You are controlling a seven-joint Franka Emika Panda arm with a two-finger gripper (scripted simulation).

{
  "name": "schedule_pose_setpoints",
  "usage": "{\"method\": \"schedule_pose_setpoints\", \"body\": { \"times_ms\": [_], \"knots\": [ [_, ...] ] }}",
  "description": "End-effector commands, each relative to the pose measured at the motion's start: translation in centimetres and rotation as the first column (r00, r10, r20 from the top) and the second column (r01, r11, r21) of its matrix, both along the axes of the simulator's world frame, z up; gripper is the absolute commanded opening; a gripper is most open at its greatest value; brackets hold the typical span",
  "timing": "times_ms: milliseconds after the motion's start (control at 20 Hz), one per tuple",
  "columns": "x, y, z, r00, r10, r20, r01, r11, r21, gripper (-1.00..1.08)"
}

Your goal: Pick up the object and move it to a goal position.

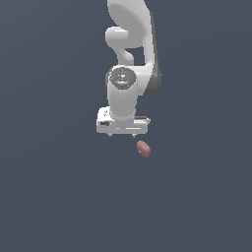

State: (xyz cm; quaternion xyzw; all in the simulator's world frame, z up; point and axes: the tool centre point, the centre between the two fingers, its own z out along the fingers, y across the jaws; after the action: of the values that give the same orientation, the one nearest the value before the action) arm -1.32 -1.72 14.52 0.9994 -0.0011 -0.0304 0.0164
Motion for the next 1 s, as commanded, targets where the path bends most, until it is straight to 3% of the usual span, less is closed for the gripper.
{"method": "schedule_pose_setpoints", "body": {
  "times_ms": [0,550,750,950],
  "knots": [
    [0.0,0.1,0.0,1.0,0.007,0.0,-0.007,1.0,0.0,1.0],
    [0.4,2.5,-1.2,0.984,0.176,0.01,-0.176,0.984,0.011,1.0],
    [0.6,4.2,-1.9,0.957,0.289,0.019,-0.29,0.957,0.017,1.0],
    [0.8,6.2,-2.8,0.908,0.418,0.031,-0.419,0.908,0.024,1.0]
  ]
}}
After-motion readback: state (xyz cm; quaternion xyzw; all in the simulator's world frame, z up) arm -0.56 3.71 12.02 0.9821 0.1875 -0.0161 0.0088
